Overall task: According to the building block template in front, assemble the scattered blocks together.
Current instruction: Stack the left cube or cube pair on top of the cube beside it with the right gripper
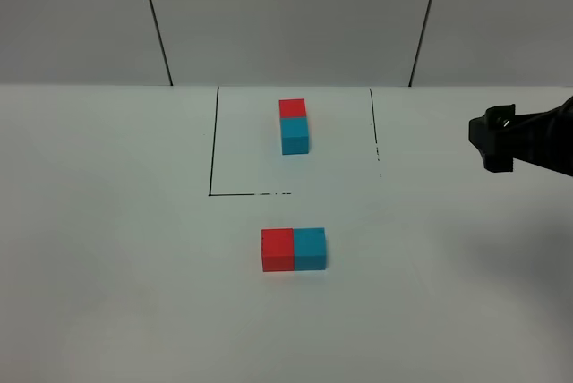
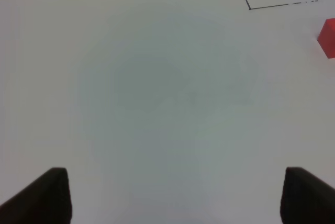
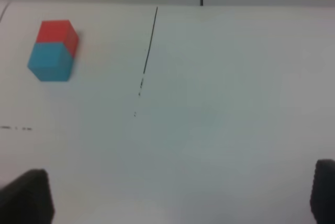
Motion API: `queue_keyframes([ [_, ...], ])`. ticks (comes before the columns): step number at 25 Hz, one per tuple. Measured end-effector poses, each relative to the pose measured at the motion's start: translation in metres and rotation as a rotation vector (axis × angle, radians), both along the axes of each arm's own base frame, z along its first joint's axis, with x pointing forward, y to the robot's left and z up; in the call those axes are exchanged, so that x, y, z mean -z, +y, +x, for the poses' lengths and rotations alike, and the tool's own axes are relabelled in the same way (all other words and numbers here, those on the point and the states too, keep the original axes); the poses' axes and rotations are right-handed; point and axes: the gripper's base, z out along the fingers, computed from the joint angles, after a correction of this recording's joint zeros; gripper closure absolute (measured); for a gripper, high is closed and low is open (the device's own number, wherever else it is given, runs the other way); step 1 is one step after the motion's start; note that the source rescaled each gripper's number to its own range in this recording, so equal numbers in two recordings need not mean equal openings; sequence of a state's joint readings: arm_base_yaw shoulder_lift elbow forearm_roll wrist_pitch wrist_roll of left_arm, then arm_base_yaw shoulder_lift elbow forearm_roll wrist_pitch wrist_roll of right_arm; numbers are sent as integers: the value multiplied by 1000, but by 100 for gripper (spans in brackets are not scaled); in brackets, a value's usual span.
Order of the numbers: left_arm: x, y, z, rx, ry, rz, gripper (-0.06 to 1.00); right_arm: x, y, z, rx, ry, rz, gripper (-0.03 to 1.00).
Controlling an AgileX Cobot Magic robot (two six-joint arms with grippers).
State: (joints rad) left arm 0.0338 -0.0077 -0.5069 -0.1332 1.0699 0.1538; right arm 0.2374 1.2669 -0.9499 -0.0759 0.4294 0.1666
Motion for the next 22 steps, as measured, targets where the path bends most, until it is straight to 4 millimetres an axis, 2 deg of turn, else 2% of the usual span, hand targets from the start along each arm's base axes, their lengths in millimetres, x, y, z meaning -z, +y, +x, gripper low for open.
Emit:
queue_keyframes([
  [4,0,0,0,0,0,0,6,-14,22,22,-216,143,-242,-1],
  [8,0,0,0,0,0,0,6,-7,67,53,-520,241,-489,-1],
  [10,0,0,0,0,0,0,6,7,95,66,-668,257,-597,-1],
  [13,0,0,0,0,0,0,6,40,132,82,-855,291,-719,-1],
  [16,0,0,0,0,0,0,6,72,161,91,-1004,327,-803,-1],
  [19,0,0,0,0,0,0,6,100,182,92,-1140,362,-847,-1],
  [22,0,0,0,0,0,0,6,120,194,93,-1224,383,-833,-1],
])
